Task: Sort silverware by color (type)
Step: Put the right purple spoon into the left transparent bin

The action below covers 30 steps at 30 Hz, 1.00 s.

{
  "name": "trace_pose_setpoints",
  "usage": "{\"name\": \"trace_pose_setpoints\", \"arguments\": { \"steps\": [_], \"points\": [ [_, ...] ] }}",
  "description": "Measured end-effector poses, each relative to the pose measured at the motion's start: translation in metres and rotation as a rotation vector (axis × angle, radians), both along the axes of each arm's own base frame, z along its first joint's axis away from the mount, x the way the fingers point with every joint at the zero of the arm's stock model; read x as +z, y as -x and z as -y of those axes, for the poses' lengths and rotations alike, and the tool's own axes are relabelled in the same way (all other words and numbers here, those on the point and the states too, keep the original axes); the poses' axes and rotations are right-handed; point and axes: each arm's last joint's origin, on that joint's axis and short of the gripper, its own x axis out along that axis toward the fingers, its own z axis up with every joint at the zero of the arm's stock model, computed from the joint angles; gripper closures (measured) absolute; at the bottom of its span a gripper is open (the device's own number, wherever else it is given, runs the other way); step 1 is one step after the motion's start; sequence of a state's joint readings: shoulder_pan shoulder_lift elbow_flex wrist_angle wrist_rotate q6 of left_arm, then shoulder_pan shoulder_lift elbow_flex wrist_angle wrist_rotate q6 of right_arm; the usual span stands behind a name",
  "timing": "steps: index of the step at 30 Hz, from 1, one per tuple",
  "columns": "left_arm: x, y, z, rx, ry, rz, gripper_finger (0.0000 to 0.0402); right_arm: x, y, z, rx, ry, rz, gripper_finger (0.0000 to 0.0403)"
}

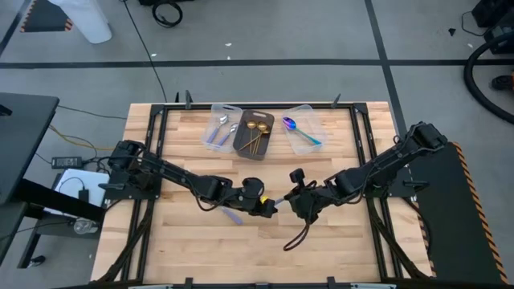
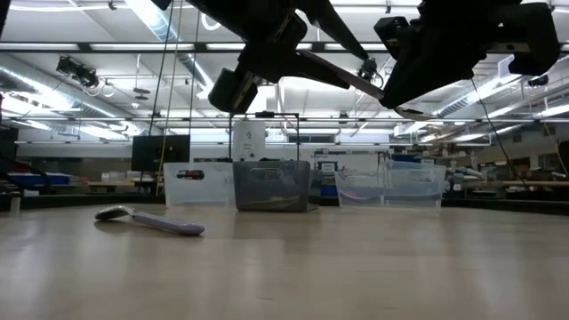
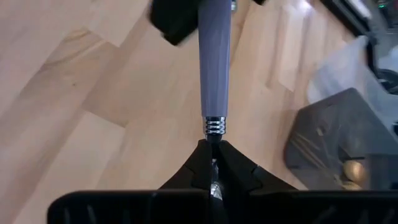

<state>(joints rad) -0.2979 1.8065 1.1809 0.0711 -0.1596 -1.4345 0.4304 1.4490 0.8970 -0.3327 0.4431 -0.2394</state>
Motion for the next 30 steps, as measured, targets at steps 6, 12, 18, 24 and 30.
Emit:
{"name": "trace_pose_setpoints", "arguments": {
  "steps": [6,12,18,24,30],
  "points": [
    [-0.002,0.001,-0.001,0.026,0.031,-0.023,0.0343,0.001,0.002,-0.006,0.006,0.057,0.024,0.0383],
    [0.002,-0.002,-0.002,0.02,0.018,0.023,0.0376,0.002,0.005,-0.013,0.08,0.078,0.022,0.0382],
    [0.002,-0.001,-0.001,0.038,-0.007,0.026,0.0376,0.003,0.003,-0.01,0.05,0.032,0.03,0.0373],
    [0.002,-0.001,-0.001,0.046,-0.007,0.029,0.0376,0.002,0.002,-0.012,0.065,-0.06,0.02,0.0322],
    [0.002,-0.002,-0.003,0.064,-0.019,0.035,0.0376,0.004,0.005,-0.01,-0.001,-0.084,0.025,0.0255]
  ]
}}
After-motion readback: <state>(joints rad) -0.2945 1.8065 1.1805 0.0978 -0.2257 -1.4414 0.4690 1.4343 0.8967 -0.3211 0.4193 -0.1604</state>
